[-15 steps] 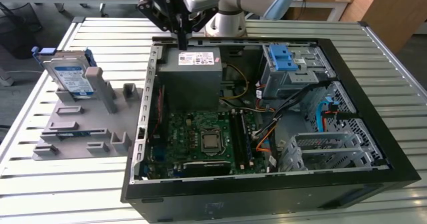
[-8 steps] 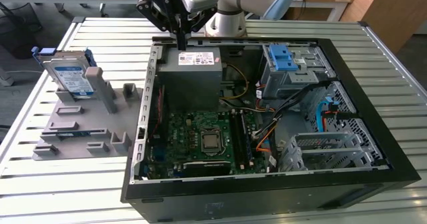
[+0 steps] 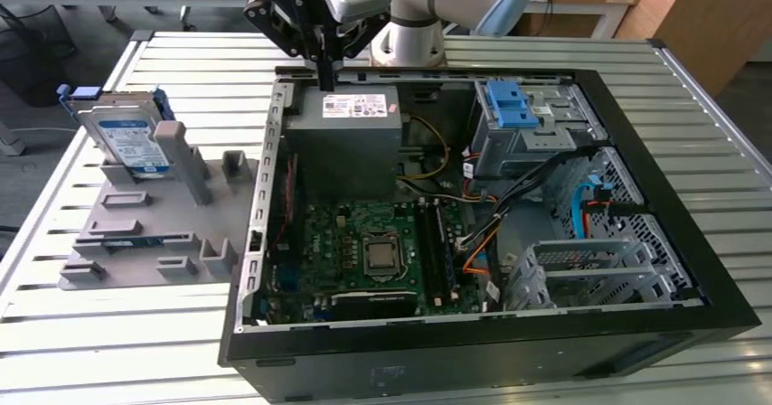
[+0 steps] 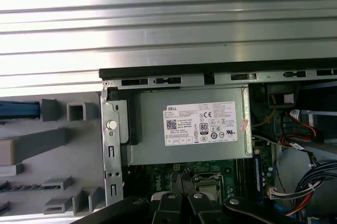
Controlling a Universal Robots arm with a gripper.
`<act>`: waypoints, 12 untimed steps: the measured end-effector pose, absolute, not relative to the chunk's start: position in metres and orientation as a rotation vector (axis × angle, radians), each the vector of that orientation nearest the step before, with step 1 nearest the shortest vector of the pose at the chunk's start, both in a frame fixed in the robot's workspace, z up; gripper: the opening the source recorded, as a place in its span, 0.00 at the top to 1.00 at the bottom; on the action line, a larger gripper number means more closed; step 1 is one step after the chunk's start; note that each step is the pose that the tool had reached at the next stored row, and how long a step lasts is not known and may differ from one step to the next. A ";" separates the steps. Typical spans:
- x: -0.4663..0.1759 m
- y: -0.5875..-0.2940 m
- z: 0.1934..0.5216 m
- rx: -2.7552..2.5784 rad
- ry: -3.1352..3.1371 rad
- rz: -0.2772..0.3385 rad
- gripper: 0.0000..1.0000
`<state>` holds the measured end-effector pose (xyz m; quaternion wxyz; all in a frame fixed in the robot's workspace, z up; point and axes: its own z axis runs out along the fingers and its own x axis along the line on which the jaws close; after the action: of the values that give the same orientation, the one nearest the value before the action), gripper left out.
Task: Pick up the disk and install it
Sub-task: 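Reach for the disk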
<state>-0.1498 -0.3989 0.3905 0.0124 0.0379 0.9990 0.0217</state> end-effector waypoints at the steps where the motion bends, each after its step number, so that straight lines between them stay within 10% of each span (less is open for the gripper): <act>1: -0.150 -0.399 0.391 0.118 3.114 0.068 0.89; 12: -0.152 -0.399 0.390 0.118 3.114 0.068 0.89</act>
<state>-0.1523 -0.3989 0.3905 0.0125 0.0379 0.9990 0.0217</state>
